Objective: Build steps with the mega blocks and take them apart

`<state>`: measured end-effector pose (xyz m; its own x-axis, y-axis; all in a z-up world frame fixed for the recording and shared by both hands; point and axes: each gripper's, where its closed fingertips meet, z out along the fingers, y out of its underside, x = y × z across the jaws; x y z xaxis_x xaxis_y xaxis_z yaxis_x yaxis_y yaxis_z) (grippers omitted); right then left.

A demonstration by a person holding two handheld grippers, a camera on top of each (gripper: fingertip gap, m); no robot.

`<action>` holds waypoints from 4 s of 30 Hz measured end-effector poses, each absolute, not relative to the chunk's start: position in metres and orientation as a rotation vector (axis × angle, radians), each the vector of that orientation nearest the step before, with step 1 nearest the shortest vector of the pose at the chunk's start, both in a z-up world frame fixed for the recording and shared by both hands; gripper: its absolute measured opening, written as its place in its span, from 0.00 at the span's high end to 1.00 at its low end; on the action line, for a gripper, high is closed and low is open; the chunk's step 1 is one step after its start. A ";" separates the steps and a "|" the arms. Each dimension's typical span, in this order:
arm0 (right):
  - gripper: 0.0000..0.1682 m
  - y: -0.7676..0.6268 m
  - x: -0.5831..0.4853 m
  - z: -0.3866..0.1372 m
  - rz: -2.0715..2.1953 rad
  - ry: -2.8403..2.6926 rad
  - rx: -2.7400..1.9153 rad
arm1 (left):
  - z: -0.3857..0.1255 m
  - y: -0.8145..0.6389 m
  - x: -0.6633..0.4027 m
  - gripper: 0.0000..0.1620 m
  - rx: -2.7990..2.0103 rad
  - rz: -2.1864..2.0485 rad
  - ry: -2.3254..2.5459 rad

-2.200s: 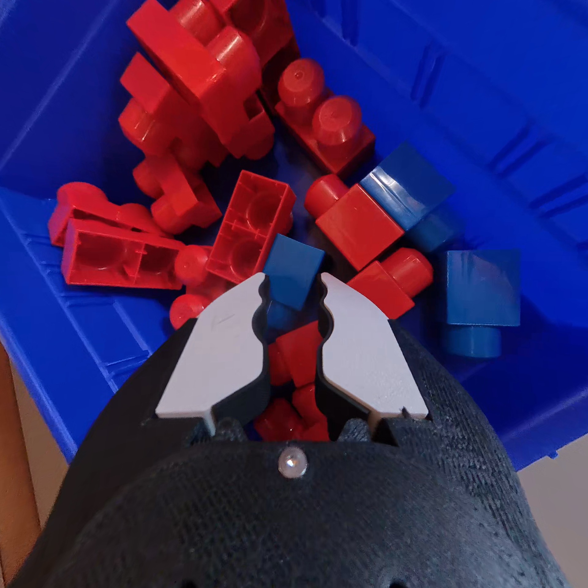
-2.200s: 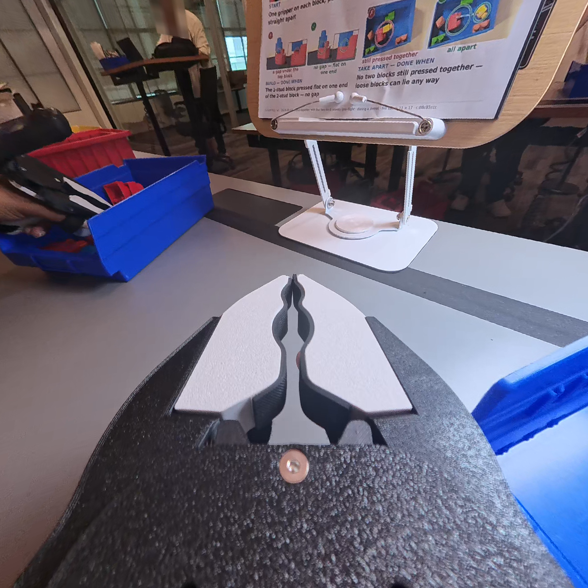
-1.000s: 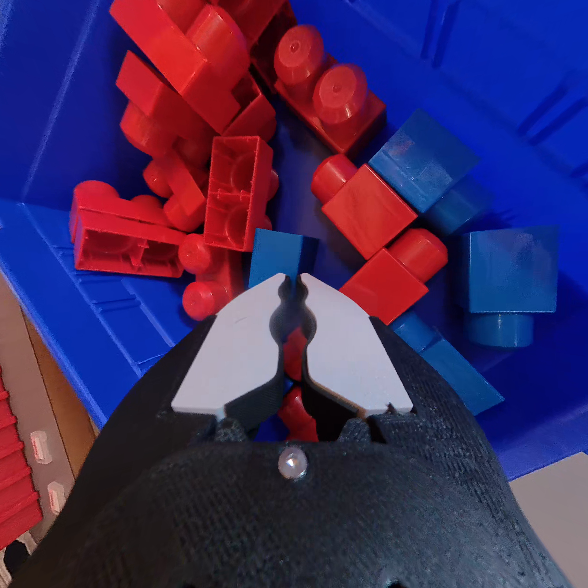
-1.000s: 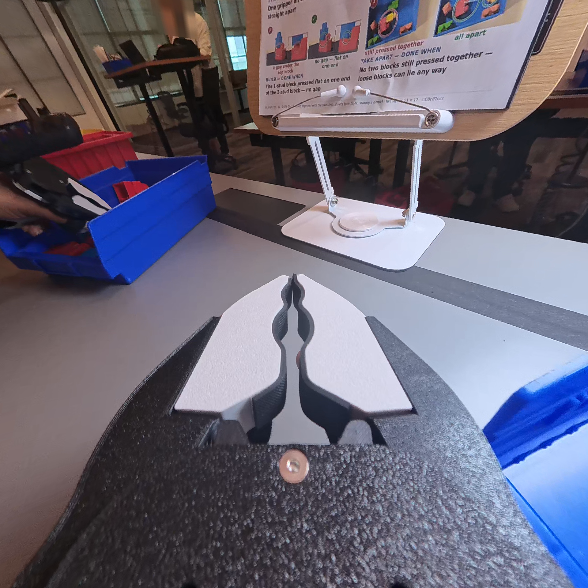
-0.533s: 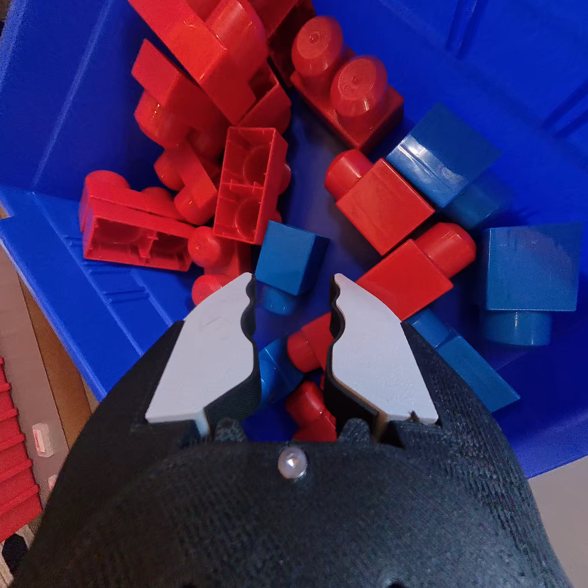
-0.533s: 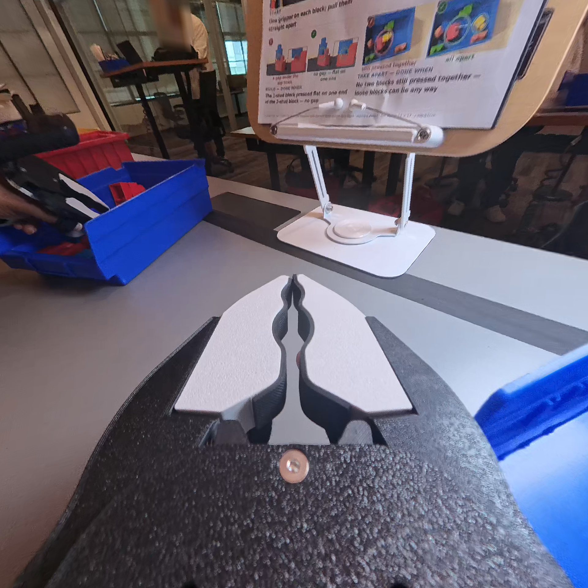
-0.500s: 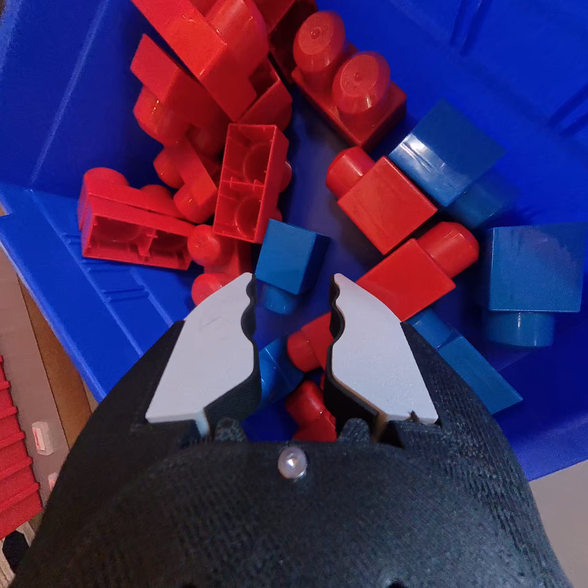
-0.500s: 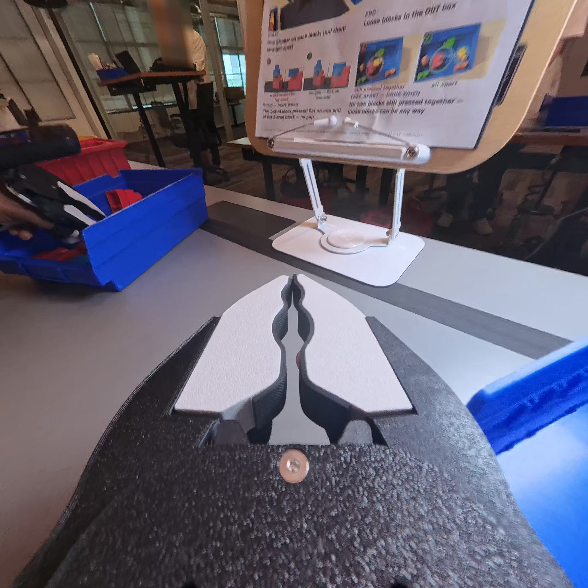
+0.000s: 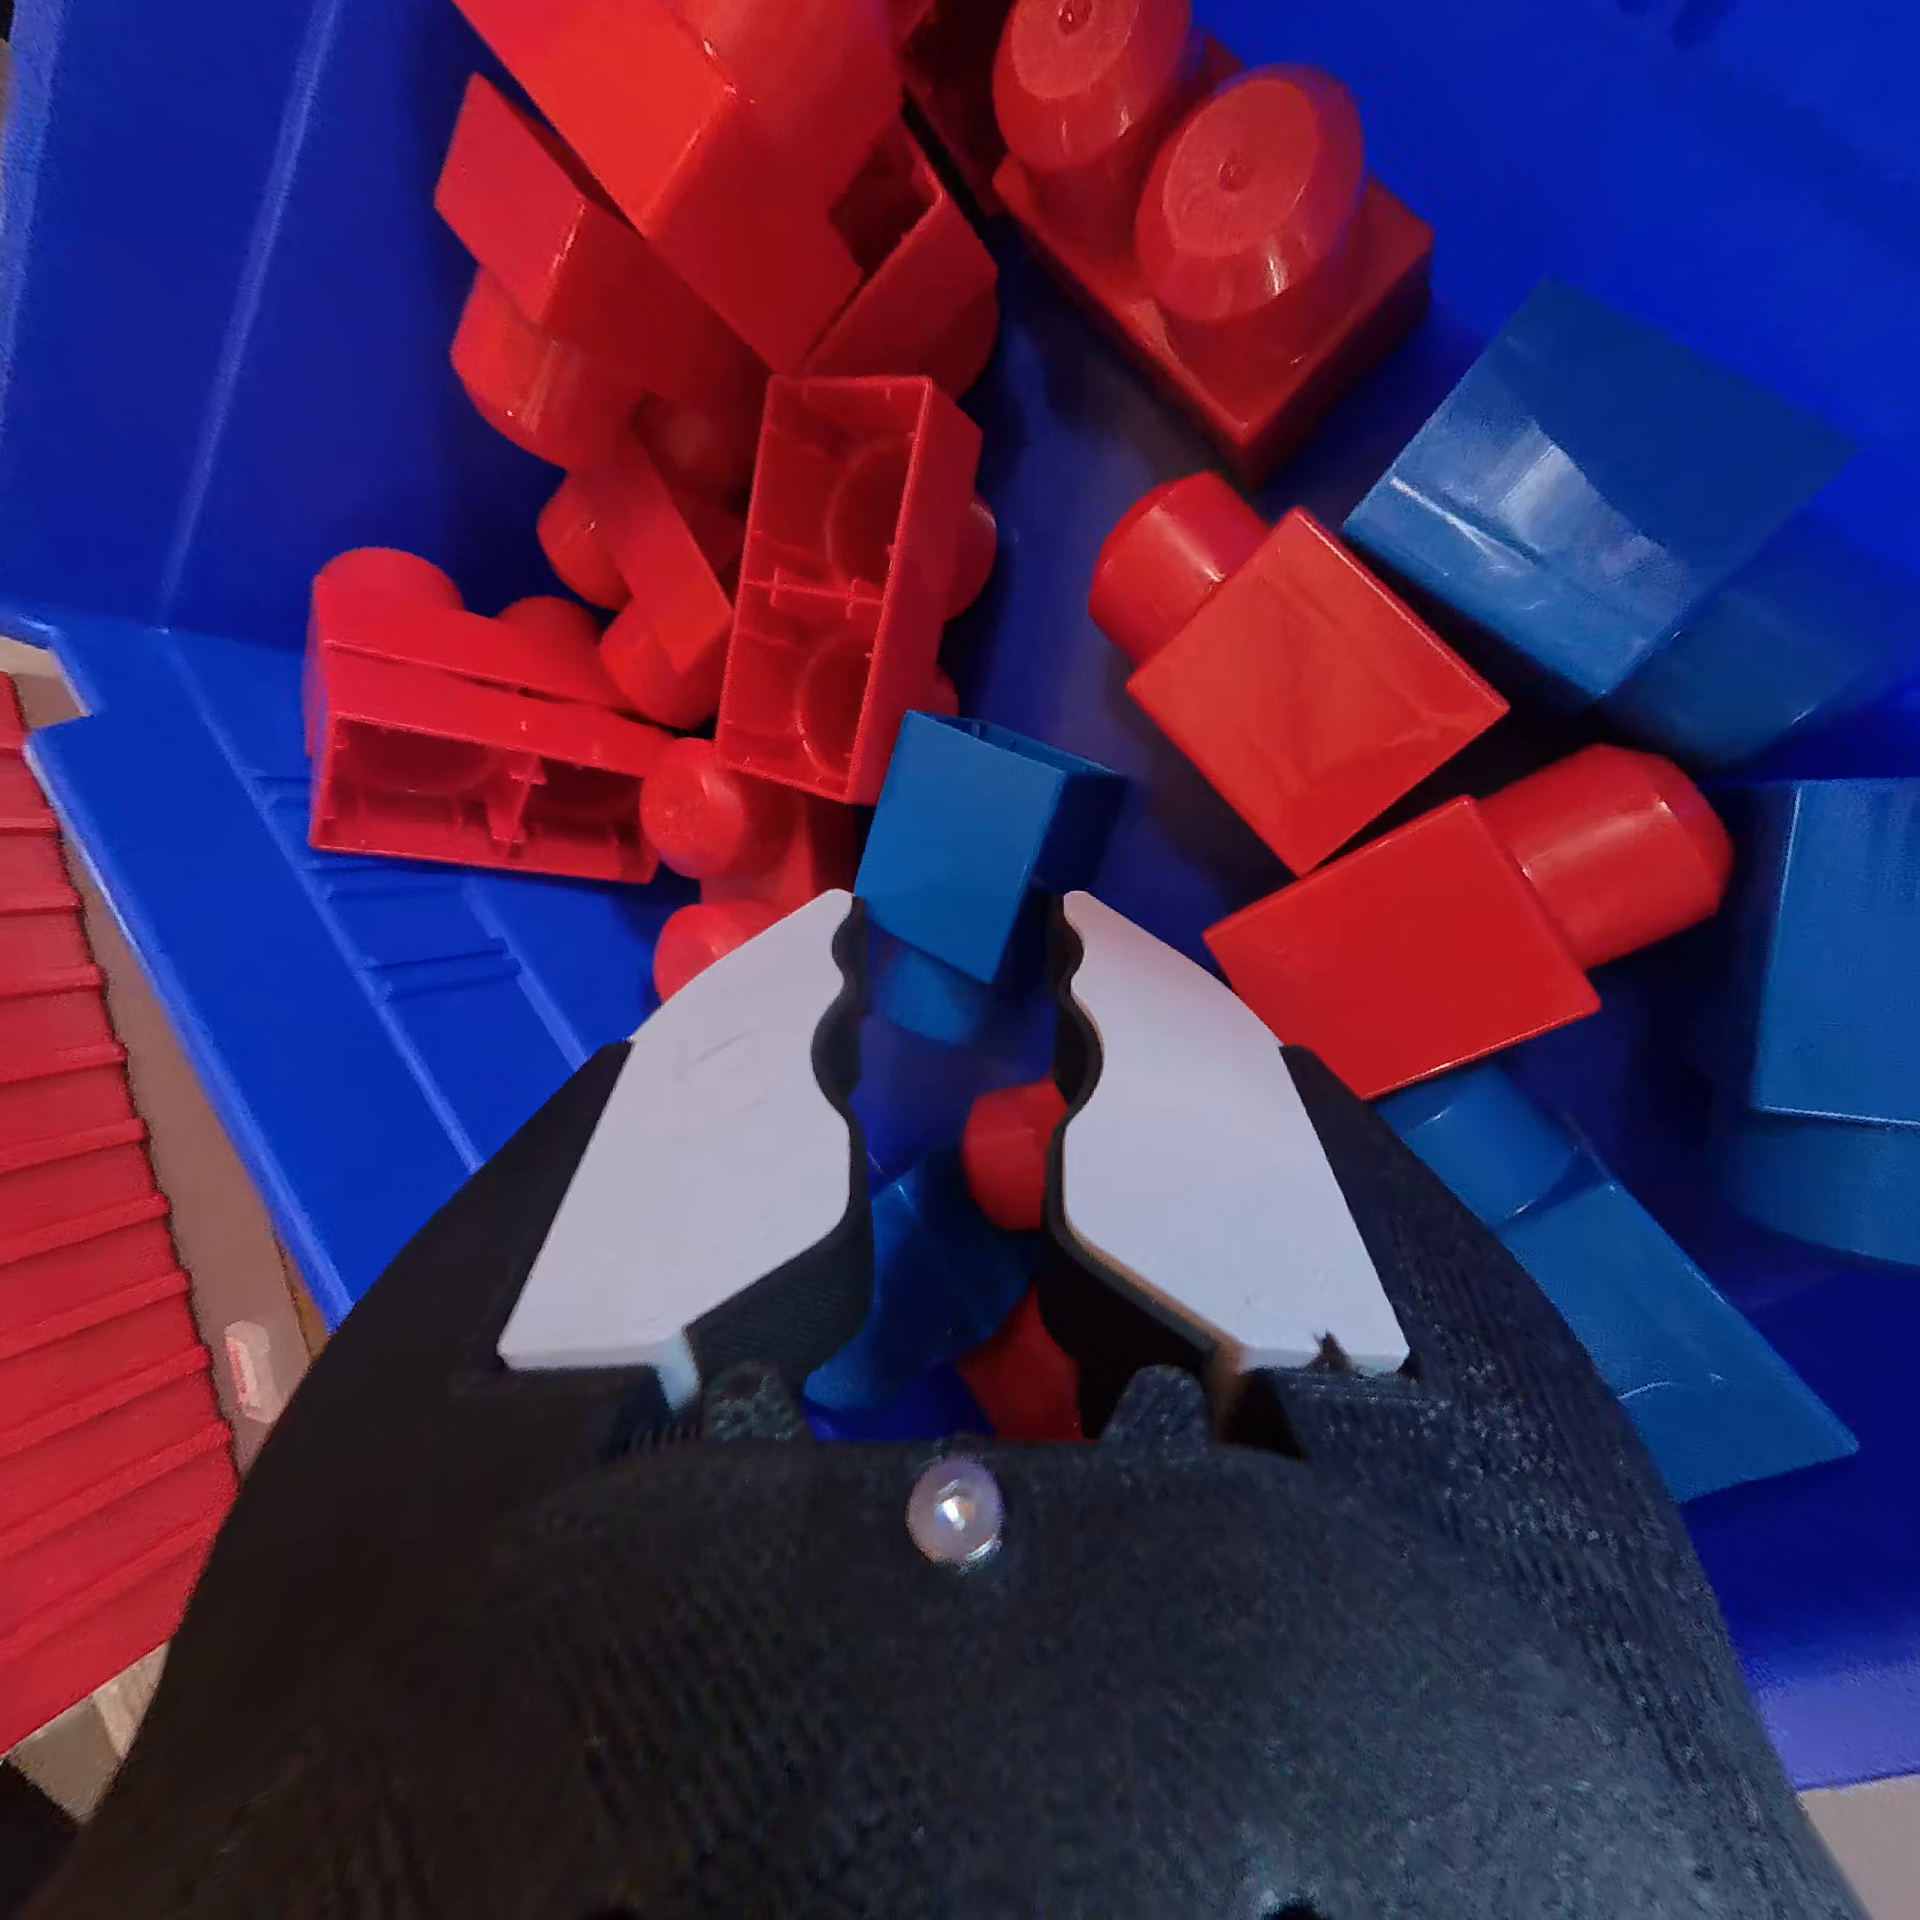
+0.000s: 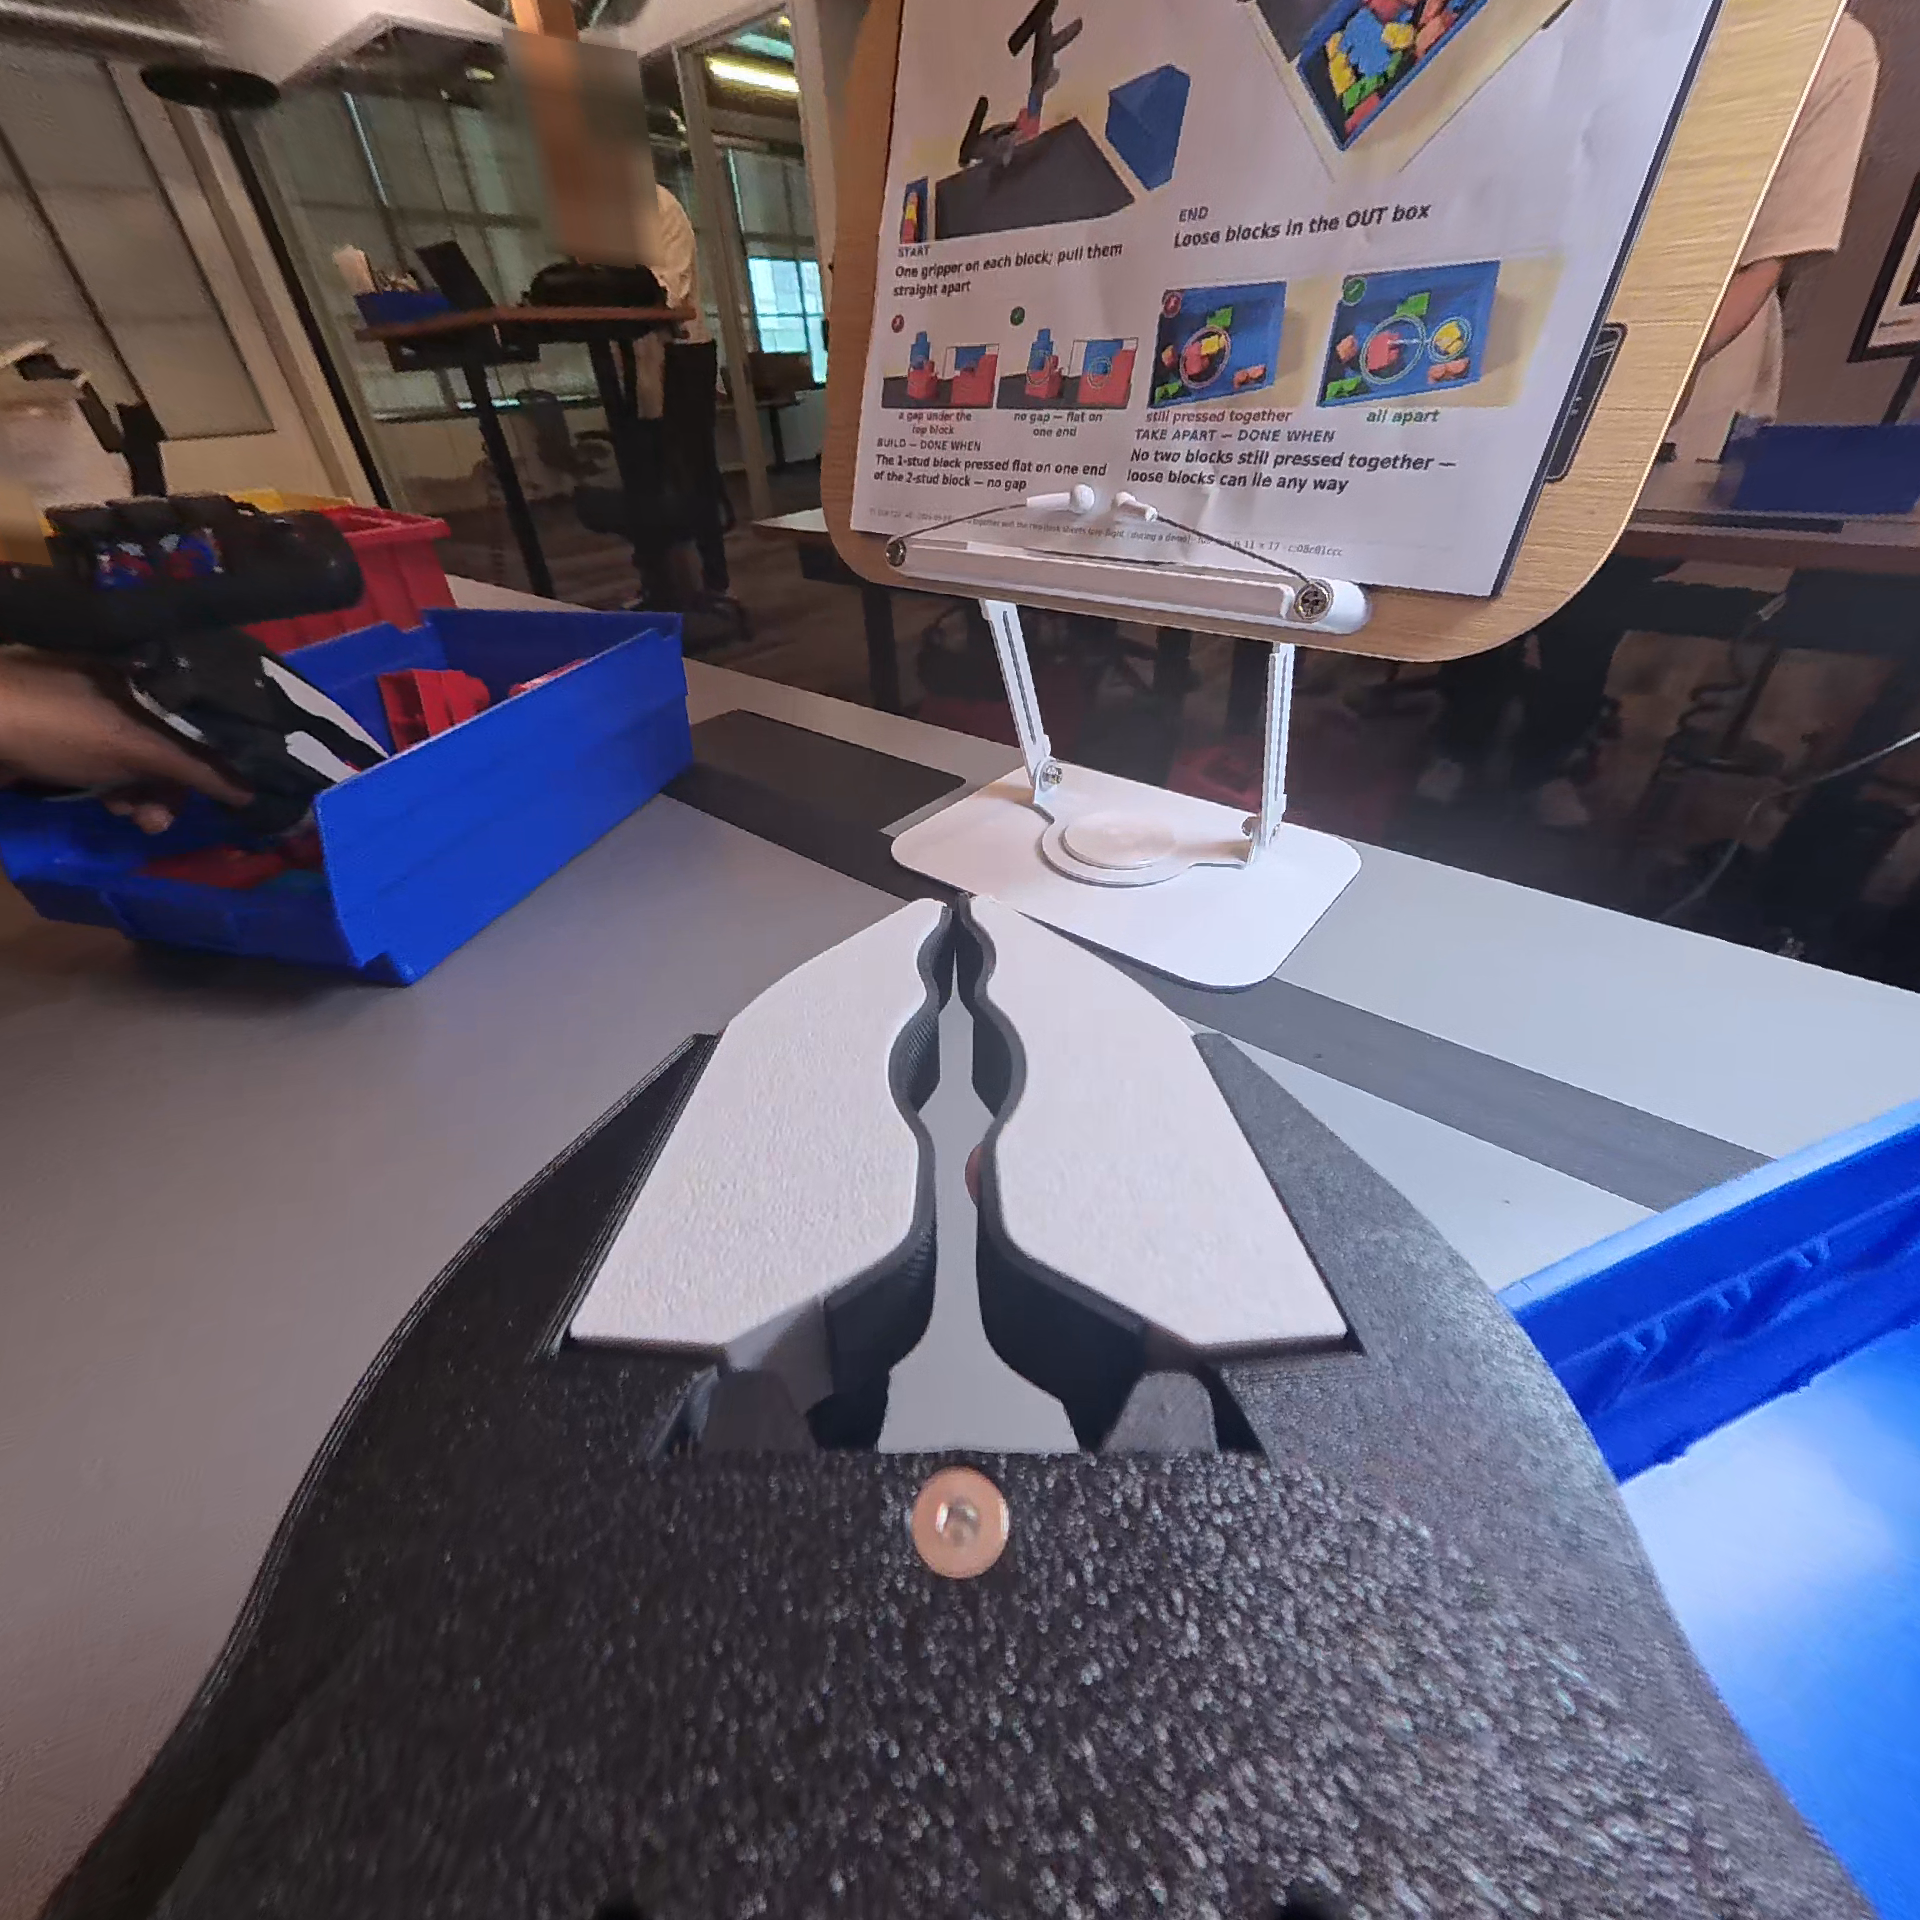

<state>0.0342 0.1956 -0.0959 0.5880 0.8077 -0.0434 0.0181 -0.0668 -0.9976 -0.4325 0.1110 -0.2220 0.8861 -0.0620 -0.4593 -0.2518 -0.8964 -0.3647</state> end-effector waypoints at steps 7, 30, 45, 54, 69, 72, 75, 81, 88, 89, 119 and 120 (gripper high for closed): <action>1.00 0.200 0.033 -0.104 0.777 -0.723 -1.540 | -0.207 0.111 -0.437 0.99 -2.578 0.664 0.225; 1.00 0.203 0.030 -0.115 0.783 -0.744 -1.575 | -0.224 0.173 -0.436 0.81 -2.663 0.540 0.391; 1.00 0.198 0.025 -0.092 0.863 -0.708 -1.518 | -0.074 0.161 -0.334 0.96 -1.991 0.395 0.443; 0.79 0.117 -0.020 -0.050 1.146 -0.931 -1.236 | 0.036 0.082 -0.084 0.97 -1.341 -0.772 0.681; 0.70 0.070 -0.050 -0.042 1.411 -1.012 -1.187 | 0.008 0.064 -0.041 0.97 -1.106 -1.416 0.517; 0.72 0.059 -0.054 -0.041 1.509 -1.011 -1.179 | 0.005 0.066 -0.039 0.97 -1.086 -1.403 0.498; 0.76 0.058 -0.056 -0.037 1.590 -0.953 -1.208 | 0.002 0.069 -0.041 0.97 -1.081 -1.310 0.507; 0.79 0.076 -0.050 -0.046 1.488 -0.940 -1.300 | -0.011 0.080 -0.039 0.94 -1.211 -1.150 0.555; 0.79 0.090 -0.020 -0.091 1.012 -1.368 -1.412 | -0.038 0.087 -0.058 0.68 -1.453 -0.723 0.891; 0.79 0.084 -0.021 -0.101 0.984 -1.446 -1.416 | -0.051 0.087 -0.058 0.67 -1.498 -0.652 0.964; 0.78 0.092 -0.021 -0.114 1.113 -1.386 -1.431 | -0.015 0.104 -0.151 0.82 -1.498 -0.455 0.808; 0.78 0.097 -0.019 -0.114 1.110 -1.366 -1.441 | -0.004 0.113 -0.185 0.85 -1.503 -0.383 0.678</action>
<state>-0.0192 0.0965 -0.1144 0.0136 0.9986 -0.0515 0.2546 -0.0533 -0.9656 -0.1854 0.1128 -0.0038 0.7628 -0.6233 -0.1721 -0.1744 0.0580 -0.9830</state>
